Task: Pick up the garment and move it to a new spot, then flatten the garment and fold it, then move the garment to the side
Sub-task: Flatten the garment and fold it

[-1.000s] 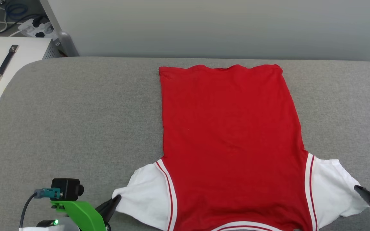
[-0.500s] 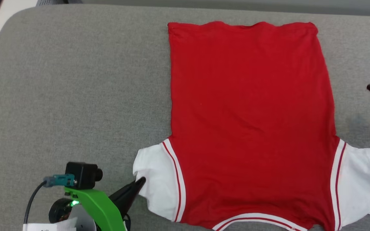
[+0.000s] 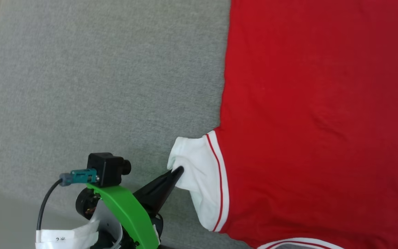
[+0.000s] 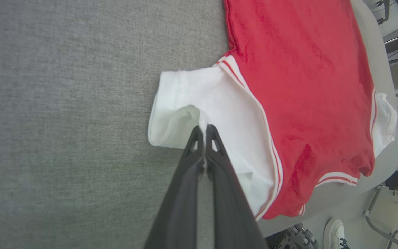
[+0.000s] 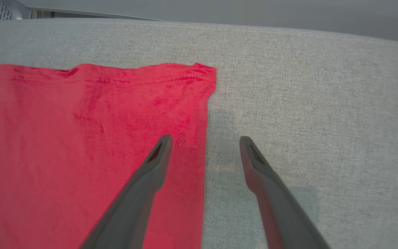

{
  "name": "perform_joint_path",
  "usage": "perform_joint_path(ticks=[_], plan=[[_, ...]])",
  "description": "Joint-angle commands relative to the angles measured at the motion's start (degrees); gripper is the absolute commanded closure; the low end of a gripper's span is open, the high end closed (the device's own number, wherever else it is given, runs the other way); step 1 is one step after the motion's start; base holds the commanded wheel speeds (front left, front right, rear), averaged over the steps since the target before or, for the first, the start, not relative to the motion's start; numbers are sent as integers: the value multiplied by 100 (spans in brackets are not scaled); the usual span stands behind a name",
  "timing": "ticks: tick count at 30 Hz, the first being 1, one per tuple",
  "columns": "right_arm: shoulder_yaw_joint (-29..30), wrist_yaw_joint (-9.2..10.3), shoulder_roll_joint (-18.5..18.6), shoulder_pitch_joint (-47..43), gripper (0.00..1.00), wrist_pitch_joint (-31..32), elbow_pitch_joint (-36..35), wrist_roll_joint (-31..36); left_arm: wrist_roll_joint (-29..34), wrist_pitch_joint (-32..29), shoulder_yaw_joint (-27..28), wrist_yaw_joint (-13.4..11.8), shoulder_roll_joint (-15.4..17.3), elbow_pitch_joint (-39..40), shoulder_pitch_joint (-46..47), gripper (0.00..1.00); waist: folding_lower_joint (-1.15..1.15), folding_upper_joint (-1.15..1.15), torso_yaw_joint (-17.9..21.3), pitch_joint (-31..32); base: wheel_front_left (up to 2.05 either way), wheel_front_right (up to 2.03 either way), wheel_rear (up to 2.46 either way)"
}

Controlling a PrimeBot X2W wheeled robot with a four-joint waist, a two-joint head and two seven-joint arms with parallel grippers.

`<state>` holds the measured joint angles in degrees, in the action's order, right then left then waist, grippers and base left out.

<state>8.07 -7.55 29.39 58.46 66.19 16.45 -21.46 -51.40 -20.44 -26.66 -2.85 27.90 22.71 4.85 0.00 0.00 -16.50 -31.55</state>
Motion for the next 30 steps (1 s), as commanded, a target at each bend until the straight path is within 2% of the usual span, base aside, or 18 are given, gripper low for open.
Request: perform_joint_path(ticks=[1,8,14,15,17,24,30], plan=[[-24,6,-5,144,0,-48,130,83,75,46,-24,47,-61,-25,119,100,0,0,-544,-552,0,0,0],[-120,6,13,374,0,-258,701,256,-76,199,-18,112,-286,-100,210,100,0,0,-675,-636,0,0,0],[-247,6,70,280,0,-308,960,281,-41,252,-69,164,-319,-212,243,100,0,0,-719,-679,0,0,0],[-261,6,77,246,11,-244,1006,269,-43,265,-67,167,-327,-230,246,100,0,0,-717,-679,0,0,0],[-289,6,77,204,100,-126,1049,267,-44,280,-65,175,-330,-260,253,100,0,0,-713,-679,0,0,0],[-406,6,95,108,100,-79,984,240,0,351,-57,206,-336,-357,310,100,0,0,-670,-581,0,0,0],[-417,6,153,-156,100,-246,1029,206,46,359,-50,192,-299,-466,336,100,0,0,-552,-242,0,0,0]])
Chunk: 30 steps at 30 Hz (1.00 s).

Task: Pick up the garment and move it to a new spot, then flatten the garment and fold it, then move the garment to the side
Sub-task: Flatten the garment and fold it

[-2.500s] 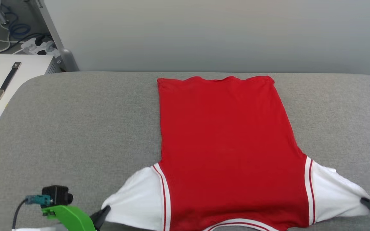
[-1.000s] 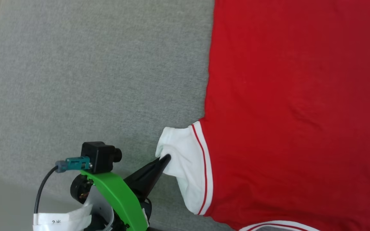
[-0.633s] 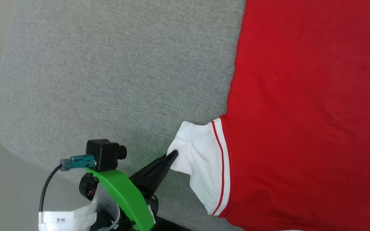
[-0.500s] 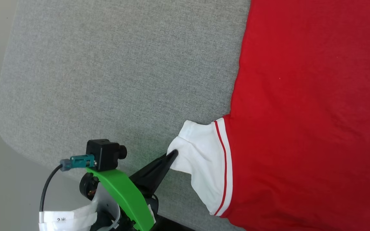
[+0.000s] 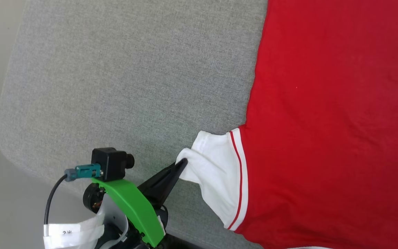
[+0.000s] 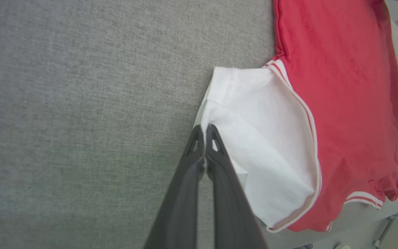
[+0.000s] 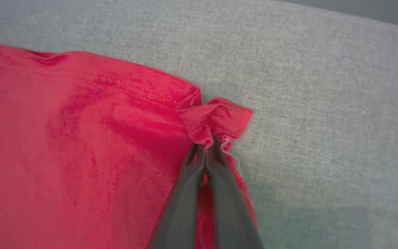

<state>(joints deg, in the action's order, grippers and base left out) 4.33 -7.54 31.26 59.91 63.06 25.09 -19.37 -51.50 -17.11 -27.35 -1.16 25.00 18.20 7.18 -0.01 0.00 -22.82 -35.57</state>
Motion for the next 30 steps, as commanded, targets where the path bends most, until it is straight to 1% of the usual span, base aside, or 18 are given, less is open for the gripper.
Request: perform_joint_path(ticks=[1,4,8,16,23,26,30], plan=[[-46,5,-38,-375,100,26,188,-4,45,27,23,20,-14,-31,103,100,1,0,114,251,0,0,0],[-14,5,-61,-671,100,-92,255,-48,-13,-2,53,-14,2,-84,74,100,1,0,248,563,0,0,0],[34,5,-84,-1139,100,-265,296,-171,54,-33,76,-89,112,-194,-3,100,1,0,466,1028,0,0,0],[170,5,-160,-2272,100,-517,105,-597,-83,15,133,-241,99,-344,-326,100,1,0,923,1921,0,0,0],[371,5,-383,-3267,100,-856,-157,-985,-68,67,100,-313,86,-599,-483,100,1,0,1265,2476,0,0,0],[515,5,-419,-4185,100,-989,-473,-1083,-57,141,73,-364,53,-709,-615,100,1,0,1444,2800,0,0,0],[646,5,-488,-4711,100,-997,-780,-1158,-42,196,60,-368,14,-770,-618,100,1,0,1533,2866,0,0,0]])
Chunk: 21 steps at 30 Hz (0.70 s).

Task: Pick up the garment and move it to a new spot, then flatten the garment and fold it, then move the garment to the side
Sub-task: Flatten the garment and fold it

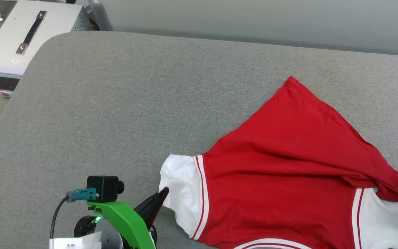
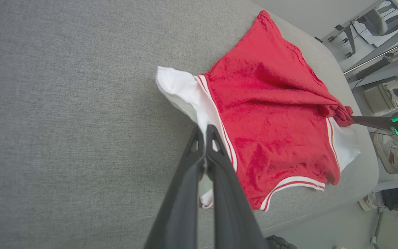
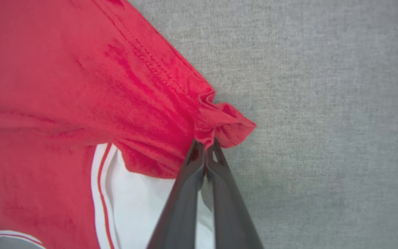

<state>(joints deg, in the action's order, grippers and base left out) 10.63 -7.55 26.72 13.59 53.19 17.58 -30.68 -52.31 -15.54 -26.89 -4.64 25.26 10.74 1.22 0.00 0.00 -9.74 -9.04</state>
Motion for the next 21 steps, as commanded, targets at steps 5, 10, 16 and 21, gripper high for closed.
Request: perform_joint_path(ticks=[5,10,16,21], plan=[[289,6,-174,-874,100,127,-490,-21,81,146,-29,-15,-91,-156,-15,100,0,0,303,281,0,0,0],[394,6,-350,-1230,100,200,-600,70,120,208,-92,-7,-173,-270,15,100,0,0,321,288,0,0,0],[369,6,-459,-1307,100,218,-597,130,114,199,-129,34,-202,-308,92,100,0,0,325,252,0,0,0],[331,6,-486,-1041,0,423,-804,86,145,176,-123,15,-127,-237,87,100,0,0,325,228,0,0,0]])
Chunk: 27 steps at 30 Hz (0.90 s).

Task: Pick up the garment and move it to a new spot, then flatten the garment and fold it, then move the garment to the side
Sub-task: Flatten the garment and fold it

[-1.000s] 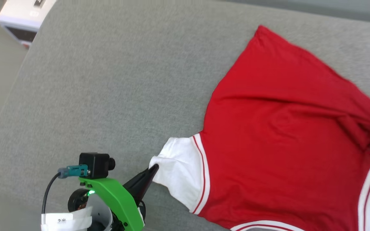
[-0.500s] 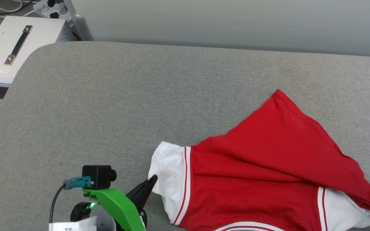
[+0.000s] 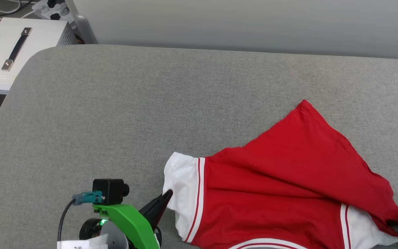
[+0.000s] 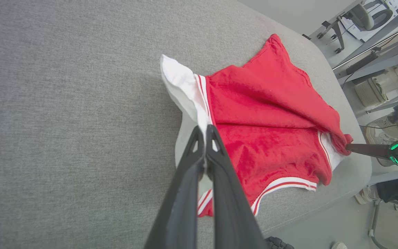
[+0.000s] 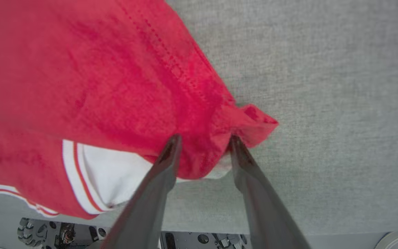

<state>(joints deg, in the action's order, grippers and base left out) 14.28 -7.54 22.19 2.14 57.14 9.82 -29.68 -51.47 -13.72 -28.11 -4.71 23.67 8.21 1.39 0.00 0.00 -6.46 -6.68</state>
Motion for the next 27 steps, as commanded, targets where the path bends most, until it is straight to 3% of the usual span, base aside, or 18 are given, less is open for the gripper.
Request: perform_joint_path(ticks=[1,6,12,17,27], plan=[[-56,5,-19,179,0,92,-134,-61,63,-10,3,16,47,48,64,100,0,0,-12,-23,0,0,0],[-261,5,155,635,0,580,-898,-247,106,-34,-5,-9,101,272,75,100,0,0,-124,-172,0,0,0],[-670,5,100,1708,0,1203,-1435,-144,221,-33,-109,52,49,499,285,100,0,0,-451,-683,0,0,0],[-932,5,22,2551,0,1380,-1052,247,292,-27,-168,73,-19,489,454,100,0,0,-720,-1102,0,0,0],[-1385,5,342,3549,0,1317,25,795,324,115,-309,269,-237,315,717,100,0,0,-1232,-1591,0,0,0]])
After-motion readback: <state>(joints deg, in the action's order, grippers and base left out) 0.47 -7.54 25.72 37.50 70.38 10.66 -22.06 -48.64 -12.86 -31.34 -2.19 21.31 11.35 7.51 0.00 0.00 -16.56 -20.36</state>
